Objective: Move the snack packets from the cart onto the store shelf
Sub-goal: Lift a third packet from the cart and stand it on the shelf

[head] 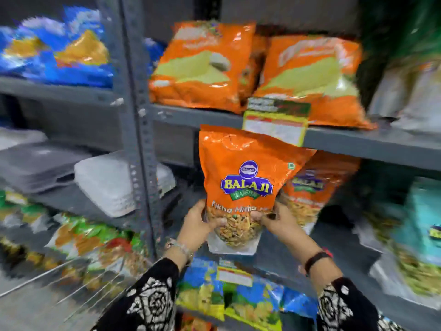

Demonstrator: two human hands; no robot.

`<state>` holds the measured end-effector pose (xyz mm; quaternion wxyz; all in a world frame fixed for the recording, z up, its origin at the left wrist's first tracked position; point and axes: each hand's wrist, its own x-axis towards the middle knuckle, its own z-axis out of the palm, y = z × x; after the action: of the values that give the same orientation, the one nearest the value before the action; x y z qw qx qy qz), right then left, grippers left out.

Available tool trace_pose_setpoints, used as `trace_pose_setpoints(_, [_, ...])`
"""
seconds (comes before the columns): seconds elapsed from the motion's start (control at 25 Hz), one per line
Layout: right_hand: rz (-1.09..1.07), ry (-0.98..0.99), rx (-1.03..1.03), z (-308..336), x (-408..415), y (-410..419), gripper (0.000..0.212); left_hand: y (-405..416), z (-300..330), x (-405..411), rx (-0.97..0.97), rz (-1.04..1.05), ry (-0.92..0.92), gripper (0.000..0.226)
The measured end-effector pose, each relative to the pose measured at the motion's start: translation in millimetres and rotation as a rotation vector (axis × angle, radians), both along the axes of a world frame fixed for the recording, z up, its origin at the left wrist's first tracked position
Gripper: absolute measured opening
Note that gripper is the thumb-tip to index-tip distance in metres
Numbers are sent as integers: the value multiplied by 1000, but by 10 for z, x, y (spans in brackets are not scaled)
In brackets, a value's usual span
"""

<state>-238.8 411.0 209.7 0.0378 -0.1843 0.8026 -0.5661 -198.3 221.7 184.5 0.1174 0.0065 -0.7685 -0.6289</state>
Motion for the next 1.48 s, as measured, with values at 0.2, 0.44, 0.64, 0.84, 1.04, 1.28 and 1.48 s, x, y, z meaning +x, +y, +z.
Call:
trace_pose_setpoints(0.2, [-157,43,-25,-114,-306,481,33,547,-151,-572,58,-102,-61,40])
trace_pose_setpoints(0.44, [-237,-20,1,-654,-536,438,64,590,-542,-876,58,-148,-165,51])
trace_pose_setpoints(0.64, [-293,-84,15,-809,-671,404,47,580,-679,-1059,51,-178,-145,56])
trace_pose_setpoints(0.84, [-369,-58,-101,-924,-394,351,79,535,-688,-849,22,-38,-65,66])
trace_pose_setpoints(1.04, [-454,153,-19,-1185,240,-48,42,-64,-943,-69,42,139,-97,48])
trace_pose_setpoints(1.28, [192,147,259,-1486,720,-1320,54,-1319,-1563,1455,-39,403,-395,33])
trace_pose_setpoints(1.48, [686,50,457,-1915,1163,-2582,48,-2046,-2214,2752,-20,669,-682,53])
